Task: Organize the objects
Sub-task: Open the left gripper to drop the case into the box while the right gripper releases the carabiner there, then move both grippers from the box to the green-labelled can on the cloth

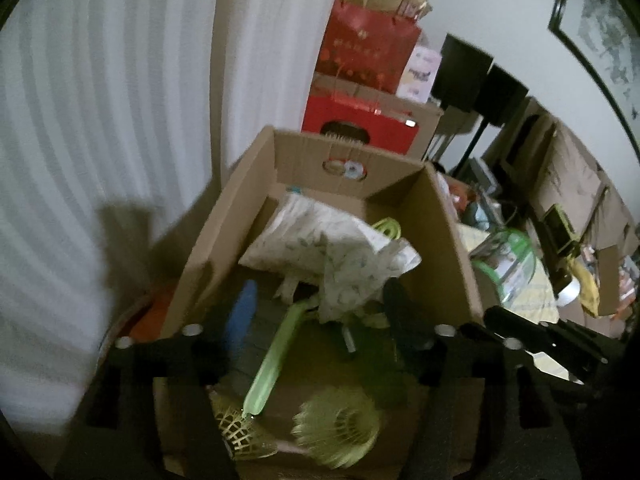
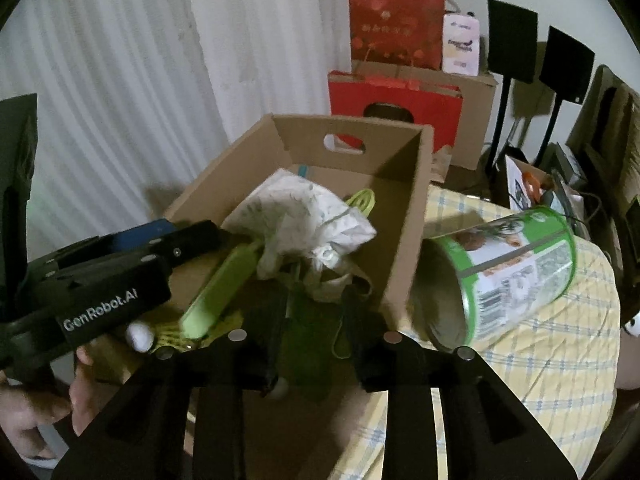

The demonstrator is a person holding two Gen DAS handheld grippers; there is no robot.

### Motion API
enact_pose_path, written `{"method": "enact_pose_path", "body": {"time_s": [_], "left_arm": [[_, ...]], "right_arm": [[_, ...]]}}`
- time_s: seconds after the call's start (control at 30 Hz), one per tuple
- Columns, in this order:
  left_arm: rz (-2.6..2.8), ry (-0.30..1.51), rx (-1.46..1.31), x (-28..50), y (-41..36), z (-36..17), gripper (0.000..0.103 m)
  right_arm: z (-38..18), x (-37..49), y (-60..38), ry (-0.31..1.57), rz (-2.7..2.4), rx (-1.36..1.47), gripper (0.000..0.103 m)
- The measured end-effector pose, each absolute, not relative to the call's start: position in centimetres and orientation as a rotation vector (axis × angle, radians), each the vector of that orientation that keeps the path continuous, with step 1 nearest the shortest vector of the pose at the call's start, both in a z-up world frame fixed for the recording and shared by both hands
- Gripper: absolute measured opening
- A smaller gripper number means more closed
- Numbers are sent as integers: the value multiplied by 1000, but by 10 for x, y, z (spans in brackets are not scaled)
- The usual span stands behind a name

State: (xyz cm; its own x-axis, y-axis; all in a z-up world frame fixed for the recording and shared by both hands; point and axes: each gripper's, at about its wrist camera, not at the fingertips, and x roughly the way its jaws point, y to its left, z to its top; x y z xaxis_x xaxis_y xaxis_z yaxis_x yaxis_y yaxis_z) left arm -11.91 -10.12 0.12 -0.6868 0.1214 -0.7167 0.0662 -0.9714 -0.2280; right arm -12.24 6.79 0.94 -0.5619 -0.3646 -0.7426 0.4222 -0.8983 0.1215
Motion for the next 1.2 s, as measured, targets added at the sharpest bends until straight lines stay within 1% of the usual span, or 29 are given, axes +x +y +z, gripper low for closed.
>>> {"method": "enact_pose_path", "body": {"time_s": [0.03, 0.07, 0.1, 0.17, 0.23, 0.33, 0.4, 0.5, 0.8, 1.2], "left_arm": [[2834, -375, -1216, -118, -101, 4, 74], [2833, -382, -1202, -116, -100, 7, 79], [2829, -391, -1183, -114, -97, 10, 80], [2821, -392, -1163, -112, -93, 16, 87], [2820, -378, -1148, -110, -87, 20, 92], [2816, -354, -1130, -107, -77, 25, 94], [2805, -357, -1122, -105, -70, 28, 98], [2787, -360, -1110, -103, -62, 30, 101], [2728, -343, -1091, -98, -37, 31, 103], [2661, -295, -1083, -96, 5, 34, 103]], "right_arm": [[13, -121, 71, 92, -2446, 1130, 35], [18, -119, 77, 86, -2458, 1120, 39], [22, -117, 82, 82, -2468, 1110, 43], [30, -112, 92, 81, -2497, 1087, 48], [36, -108, 100, 90, -2529, 1070, 53], [43, -103, 112, 114, -2580, 1054, 63], [47, -101, 123, 106, -2604, 1048, 74], [50, -99, 137, 86, -2629, 1043, 79], [47, -91, 169, 57, -2673, 1069, 86], [49, -84, 213, 31, -2738, 1086, 87]]}}
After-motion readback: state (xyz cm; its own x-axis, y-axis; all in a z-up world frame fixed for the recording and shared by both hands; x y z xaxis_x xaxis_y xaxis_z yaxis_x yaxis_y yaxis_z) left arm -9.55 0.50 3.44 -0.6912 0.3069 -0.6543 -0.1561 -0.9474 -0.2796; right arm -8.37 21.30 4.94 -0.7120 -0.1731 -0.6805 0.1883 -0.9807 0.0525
